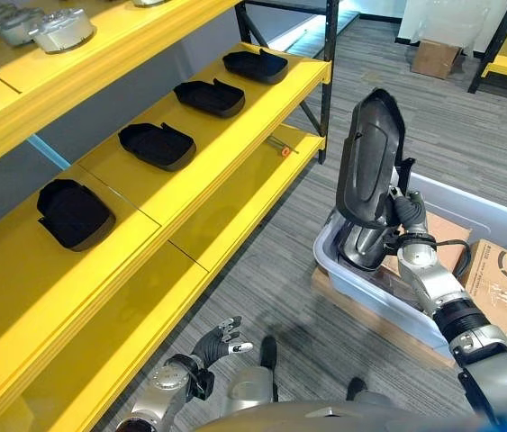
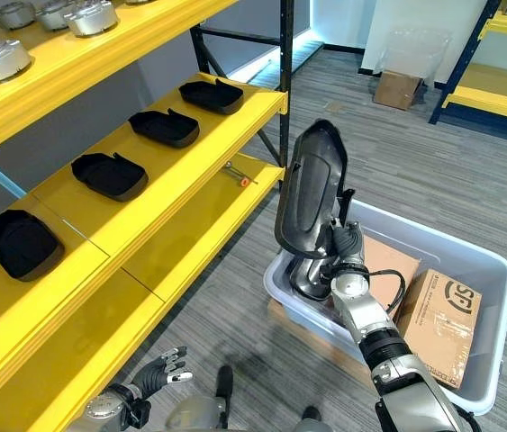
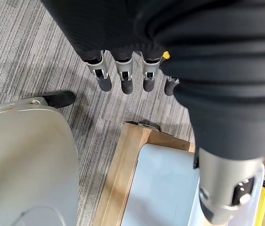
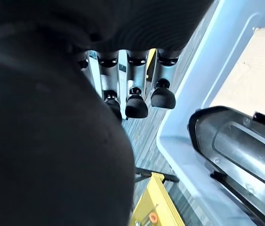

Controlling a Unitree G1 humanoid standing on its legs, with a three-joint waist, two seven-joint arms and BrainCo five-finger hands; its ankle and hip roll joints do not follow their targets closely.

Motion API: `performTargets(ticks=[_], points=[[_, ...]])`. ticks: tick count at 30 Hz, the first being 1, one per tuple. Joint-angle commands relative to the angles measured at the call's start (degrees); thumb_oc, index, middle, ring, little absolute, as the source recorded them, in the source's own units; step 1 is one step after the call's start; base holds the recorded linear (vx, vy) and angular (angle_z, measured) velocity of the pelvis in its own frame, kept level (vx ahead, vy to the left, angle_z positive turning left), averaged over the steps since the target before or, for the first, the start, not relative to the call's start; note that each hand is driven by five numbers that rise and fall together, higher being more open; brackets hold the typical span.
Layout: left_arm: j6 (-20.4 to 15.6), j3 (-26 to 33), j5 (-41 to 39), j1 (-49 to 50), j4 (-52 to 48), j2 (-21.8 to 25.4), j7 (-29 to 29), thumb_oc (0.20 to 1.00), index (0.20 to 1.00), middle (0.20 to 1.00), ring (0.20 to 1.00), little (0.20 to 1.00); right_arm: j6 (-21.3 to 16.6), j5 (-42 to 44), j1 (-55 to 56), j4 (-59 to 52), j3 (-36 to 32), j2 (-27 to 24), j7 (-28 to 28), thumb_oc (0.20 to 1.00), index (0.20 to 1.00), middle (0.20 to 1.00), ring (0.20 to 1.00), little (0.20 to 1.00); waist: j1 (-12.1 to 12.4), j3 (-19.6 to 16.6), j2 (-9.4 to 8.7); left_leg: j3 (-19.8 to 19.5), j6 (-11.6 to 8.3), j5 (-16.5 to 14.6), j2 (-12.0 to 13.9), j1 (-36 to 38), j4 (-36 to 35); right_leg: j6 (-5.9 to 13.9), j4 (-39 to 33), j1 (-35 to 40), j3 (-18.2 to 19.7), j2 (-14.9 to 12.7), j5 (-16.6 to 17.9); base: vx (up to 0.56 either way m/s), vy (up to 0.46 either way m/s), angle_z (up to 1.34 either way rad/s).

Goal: Move parts from the plastic box to the shelf.

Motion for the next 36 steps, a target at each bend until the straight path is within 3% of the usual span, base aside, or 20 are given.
performTargets(ticks=[1, 7, 15, 19, 32, 34, 36], points=[[-0.62, 0.62, 0.93, -1.52, -2.54, 2.88, -0.64, 1.000, 1.000, 1.000, 1.000, 1.000, -5.04, -0.64, -3.50, -7.32, -2.69, 0.24, -1.88, 0.200, 0.200, 0.200, 0.200, 0.200, 0.41, 0.31, -4.24, 2.59, 0.63, -6.32, -5.01, 2.97, 1.53, -2.03, 0.26, -1.22, 1.58, 2.57, 2.04, 0.00, 0.000, 0.00], [-0.95, 0.40, 1.78, -1.51, -1.78, 3.26, -1.68, 1.000, 1.000, 1.000, 1.000, 1.000, -4.89, -0.78, -3.37, -5.71, -5.40, -1.21, -4.97, 0.200, 0.200, 0.200, 0.200, 0.200, -0.30, 0.08, -4.05, 3.41, 0.86, -6.34, -4.81, 4.25, -0.08, -1.43, -0.96, -0.82, 2.34, 2.26, 2.77, -0.01, -0.013, -0.02], [0.23, 0.71, 2.21, -1.60, -2.70, 4.13, -2.18, 1.000, 1.000, 1.000, 1.000, 1.000, -5.24, -1.83, -1.20, -7.26, -7.57, -2.39, -4.97, 0.200, 0.200, 0.200, 0.200, 0.200, -1.31, -0.03, -4.06, 4.84, 1.53, -7.06, -5.07, 5.71, -0.42, -1.21, -0.08, -0.40, 2.27, 2.16, 2.35, 0.01, -0.012, -0.03], [1.35, 1.31, 2.43, -0.97, -3.01, 4.17, -2.15, 1.000, 1.000, 1.000, 1.000, 1.000, -5.59, -1.49, -1.27, -9.12, -6.55, -1.30, -4.25, 0.200, 0.200, 0.200, 0.200, 0.200, -0.98, -0.13, -4.12, 4.65, 1.68, -7.28, -5.24, 6.10, -0.36, -1.35, 0.09, -0.01, 1.93, 2.25, 2.02, 0.01, -0.063, 0.00], [0.08, 1.54, 2.91, -0.48, -1.46, 3.48, -1.22, 1.000, 1.000, 1.000, 1.000, 1.000, -5.36, -3.74, -5.02, -9.75, -4.18, -0.91, -2.68, 0.200, 0.200, 0.200, 0.200, 0.200, 0.12, 0.19, -3.98, 3.58, 0.60, -7.55, -5.20, 4.71, 2.12, -2.02, 0.24, 0.18, 1.00, 2.25, 1.49, -0.01, -0.024, 0.01], [0.01, 1.72, 4.08, -0.97, -1.28, 3.55, -2.11, 1.000, 1.000, 1.000, 1.000, 1.000, -5.23, -4.31, -4.33, -10.33, -4.25, -0.70, -2.84, 0.200, 0.200, 0.200, 0.200, 0.200, -0.40, 0.18, -3.82, 6.80, 0.37, -7.68, -4.95, 4.33, 3.32, -1.90, 0.42, 0.57, -0.63, 1.80, 1.38, -0.03, -0.018, 0.12], [-0.25, 1.33, 6.37, -2.47, -0.55, 3.31, -4.15, 1.000, 1.000, 1.000, 1.000, 1.000, -4.15, -5.39, -2.89, -11.99, -4.70, -0.32, -4.71, 0.200, 0.200, 0.200, 0.200, 0.200, -2.28, -0.02, -3.73, 15.76, -0.13, -7.86, -2.68, 4.17, 5.50, -1.64, 1.15, 0.60, -4.36, 0.51, 1.01, -0.07, 0.034, 0.80]])
